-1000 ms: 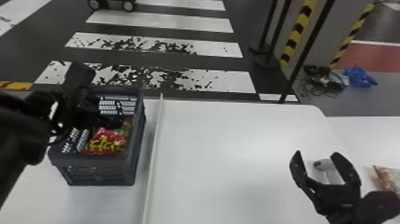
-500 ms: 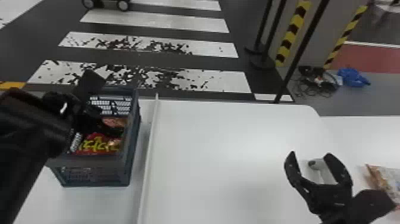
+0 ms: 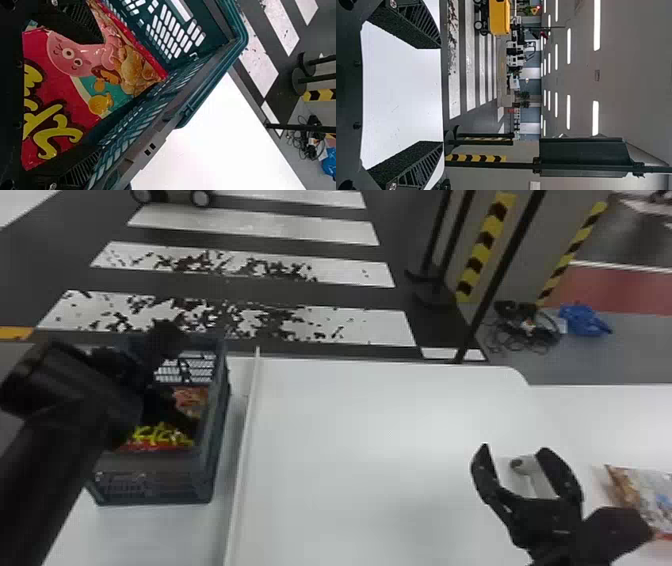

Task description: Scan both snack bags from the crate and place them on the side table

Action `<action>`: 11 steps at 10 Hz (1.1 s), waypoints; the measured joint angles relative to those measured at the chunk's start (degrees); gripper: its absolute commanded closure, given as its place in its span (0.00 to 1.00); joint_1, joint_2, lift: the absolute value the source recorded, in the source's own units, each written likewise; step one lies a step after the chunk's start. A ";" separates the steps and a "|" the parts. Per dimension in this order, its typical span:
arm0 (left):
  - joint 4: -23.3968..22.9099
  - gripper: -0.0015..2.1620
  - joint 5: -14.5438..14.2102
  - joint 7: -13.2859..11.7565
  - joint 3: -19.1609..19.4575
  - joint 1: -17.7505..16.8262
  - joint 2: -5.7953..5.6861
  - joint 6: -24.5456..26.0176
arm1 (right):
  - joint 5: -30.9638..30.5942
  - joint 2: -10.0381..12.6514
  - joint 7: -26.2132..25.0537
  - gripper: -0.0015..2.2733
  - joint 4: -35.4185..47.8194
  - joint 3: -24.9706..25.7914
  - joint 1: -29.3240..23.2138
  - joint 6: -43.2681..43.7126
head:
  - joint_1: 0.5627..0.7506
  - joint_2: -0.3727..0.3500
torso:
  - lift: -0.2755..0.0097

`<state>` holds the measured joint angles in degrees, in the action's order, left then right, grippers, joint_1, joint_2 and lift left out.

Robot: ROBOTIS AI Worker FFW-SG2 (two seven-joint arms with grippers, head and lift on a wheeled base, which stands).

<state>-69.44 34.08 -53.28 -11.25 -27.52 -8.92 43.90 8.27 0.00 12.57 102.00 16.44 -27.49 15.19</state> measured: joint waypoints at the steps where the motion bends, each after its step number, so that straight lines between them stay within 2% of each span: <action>1: 1.72 0.03 2.25 -1.21 -0.01 -0.51 0.64 -0.10 | 0.05 0.00 0.00 0.03 -0.18 0.05 0.09 0.04 | 0.70 0.31 | 0.62; 2: 2.77 0.04 3.41 -1.93 -0.01 -0.91 0.91 -0.23 | 0.23 0.00 0.04 0.03 -0.49 0.12 0.23 0.10 | 0.70 0.31 | 0.62; 3: 3.19 0.14 4.61 -3.16 0.00 -1.09 0.94 -0.54 | 0.63 0.00 0.09 0.03 -0.87 0.22 0.40 0.12 | 0.70 0.31 | 0.62; 4: 3.53 0.44 5.99 -4.73 0.02 -1.16 0.87 -1.75 | 0.82 0.00 0.09 0.03 -1.14 0.29 0.53 0.14 | 0.70 0.31 | 0.62; 5: 4.37 0.92 7.04 -6.10 0.20 -1.38 0.80 -4.00 | 0.96 0.00 0.09 0.03 -1.42 0.41 0.66 0.14 | 0.70 0.30 | 0.62; 6: 5.52 0.99 7.62 -5.35 0.45 -1.65 0.87 -5.47 | 1.09 0.00 0.09 0.03 -1.72 0.50 0.80 0.14 | 0.70 0.30 | 0.62; 9: 10.00 0.99 9.75 -6.84 0.38 -2.54 1.23 -6.15 | 1.45 0.00 0.09 0.03 -3.00 0.69 1.25 0.24 | 0.70 0.31 | 0.62; 11: 11.36 0.99 9.71 -5.11 0.81 -2.73 1.50 -6.35 | 1.55 0.00 0.09 0.03 -3.51 0.98 1.54 0.19 | 0.70 0.31 | 0.62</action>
<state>-58.08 43.79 -58.39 -10.44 -30.25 -7.43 37.54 9.83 0.00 12.66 98.49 17.42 -25.95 15.39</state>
